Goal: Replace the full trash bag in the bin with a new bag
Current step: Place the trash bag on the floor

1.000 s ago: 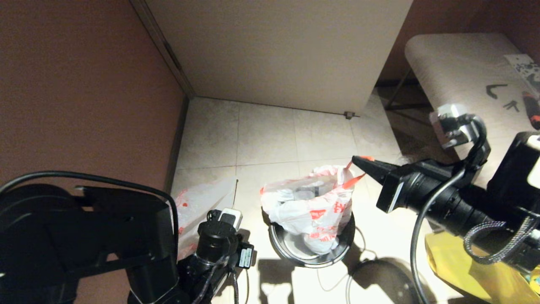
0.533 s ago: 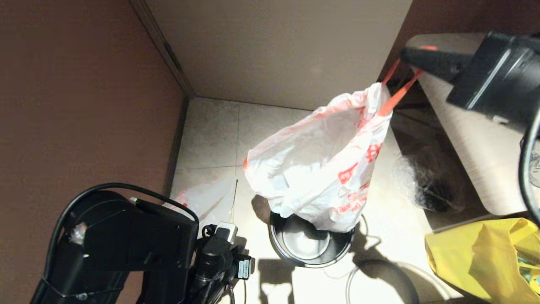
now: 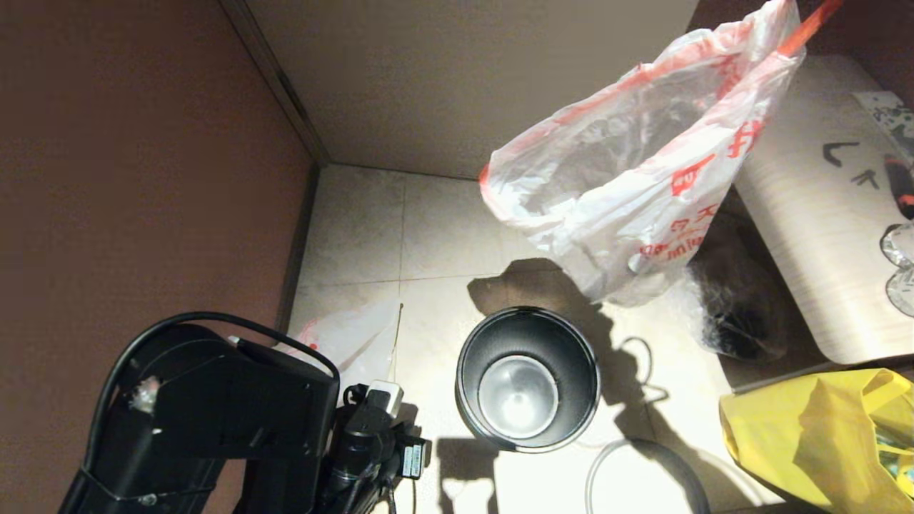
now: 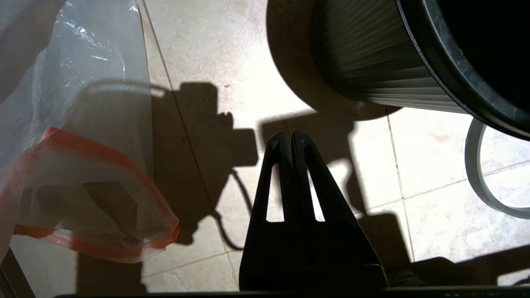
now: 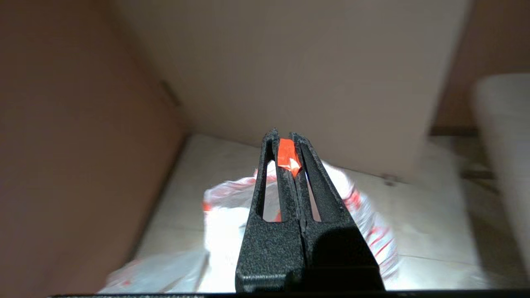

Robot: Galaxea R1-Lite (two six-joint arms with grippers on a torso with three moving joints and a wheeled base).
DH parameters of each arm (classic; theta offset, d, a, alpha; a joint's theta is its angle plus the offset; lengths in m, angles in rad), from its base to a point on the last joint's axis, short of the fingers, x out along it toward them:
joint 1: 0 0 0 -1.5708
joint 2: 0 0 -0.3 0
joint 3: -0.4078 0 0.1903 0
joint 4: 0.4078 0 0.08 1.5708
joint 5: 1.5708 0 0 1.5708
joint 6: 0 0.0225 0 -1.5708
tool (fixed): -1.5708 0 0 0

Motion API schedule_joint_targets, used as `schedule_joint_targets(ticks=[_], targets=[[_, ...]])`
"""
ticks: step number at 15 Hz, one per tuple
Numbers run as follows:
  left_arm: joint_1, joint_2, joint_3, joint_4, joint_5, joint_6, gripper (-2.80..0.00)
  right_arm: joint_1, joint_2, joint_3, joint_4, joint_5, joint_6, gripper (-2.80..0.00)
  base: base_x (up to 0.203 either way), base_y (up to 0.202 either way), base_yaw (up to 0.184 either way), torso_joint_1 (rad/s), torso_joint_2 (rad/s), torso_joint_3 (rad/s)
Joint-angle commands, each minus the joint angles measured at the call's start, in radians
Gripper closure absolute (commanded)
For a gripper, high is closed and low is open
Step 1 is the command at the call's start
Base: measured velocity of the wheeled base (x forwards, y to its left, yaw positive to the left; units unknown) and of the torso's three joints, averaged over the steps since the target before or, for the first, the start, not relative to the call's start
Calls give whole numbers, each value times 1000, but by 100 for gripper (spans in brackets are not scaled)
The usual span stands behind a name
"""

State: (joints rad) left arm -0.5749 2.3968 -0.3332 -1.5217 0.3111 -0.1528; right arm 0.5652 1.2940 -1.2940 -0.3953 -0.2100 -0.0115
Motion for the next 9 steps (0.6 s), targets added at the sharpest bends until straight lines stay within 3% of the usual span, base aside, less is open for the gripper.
schedule_joint_targets(ticks=[1,3,5,9], targets=[[4,4,2,-8,2,-1,0,-39,13,4,-3,0,2,0,0,0,0,0,0,0],[3,15,-3,-8,2,-1,0,-122,78,17,-5,3,12,0,0,0,0,0,0,0],[4,25,-6,-8,2,-1,0,-236,227,39,-34,25,75,0,0,0,0,0,0,0],[4,53,-13,-8,-15,1,0,-409,614,56,-140,72,130,0,0,0,0,0,0,0]])
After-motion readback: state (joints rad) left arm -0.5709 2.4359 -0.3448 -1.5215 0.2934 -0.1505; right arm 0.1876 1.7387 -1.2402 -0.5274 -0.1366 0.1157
